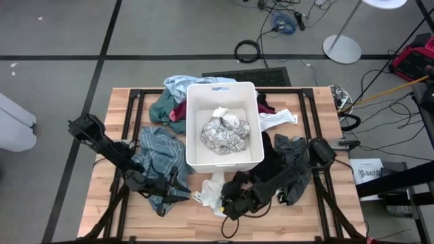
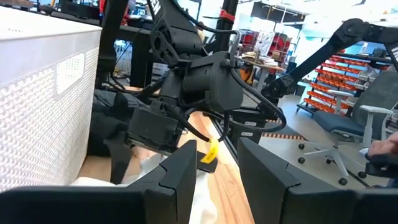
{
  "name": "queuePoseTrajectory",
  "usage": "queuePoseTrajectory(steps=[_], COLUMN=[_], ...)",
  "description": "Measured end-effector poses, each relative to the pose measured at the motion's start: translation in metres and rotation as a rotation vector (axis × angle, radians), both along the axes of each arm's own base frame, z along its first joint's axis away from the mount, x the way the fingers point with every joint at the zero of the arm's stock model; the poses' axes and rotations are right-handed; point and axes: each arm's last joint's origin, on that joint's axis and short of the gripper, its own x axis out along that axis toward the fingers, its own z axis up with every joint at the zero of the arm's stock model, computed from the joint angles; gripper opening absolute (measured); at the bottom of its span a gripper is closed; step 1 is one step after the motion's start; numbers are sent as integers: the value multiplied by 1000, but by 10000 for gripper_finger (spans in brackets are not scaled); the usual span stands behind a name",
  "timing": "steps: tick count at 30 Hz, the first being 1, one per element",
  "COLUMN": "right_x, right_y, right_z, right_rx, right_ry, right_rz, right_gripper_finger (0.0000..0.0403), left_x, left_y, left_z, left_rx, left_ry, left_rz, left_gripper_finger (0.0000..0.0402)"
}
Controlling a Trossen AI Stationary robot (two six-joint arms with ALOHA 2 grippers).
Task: Sort clothes
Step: Put the white short into the white laundry organizer
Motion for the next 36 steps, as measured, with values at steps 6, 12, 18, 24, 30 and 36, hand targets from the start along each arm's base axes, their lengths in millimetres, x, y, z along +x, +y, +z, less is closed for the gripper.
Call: queuePoseTrajectory(steps=[6,12,18,24,30,36], right_x=[0,-6,-16,-38,-68,-91], right_y=[4,14,19,19,4,-46], right_z=[-5,5,53,128,197,258], right_rx=[46,27,18,-60,-128,-254], right_ry=[-1,-6,-119,-302,-448,-562], right_rz=[-10,72,119,186,256,218], right_gripper_finger=[195,19,16,7,10,10], left_x=[0,0,0,0,0,0], left_y=[0,0,0,0,0,0], left_z=[0,0,0,0,0,0], left_rx=[-1,-1,0,1,2,3], left_ry=[0,0,0,1,1,3], left_rz=[0,0,0,0,0,0], left_gripper_finger=[125,125,125,125,125,125])
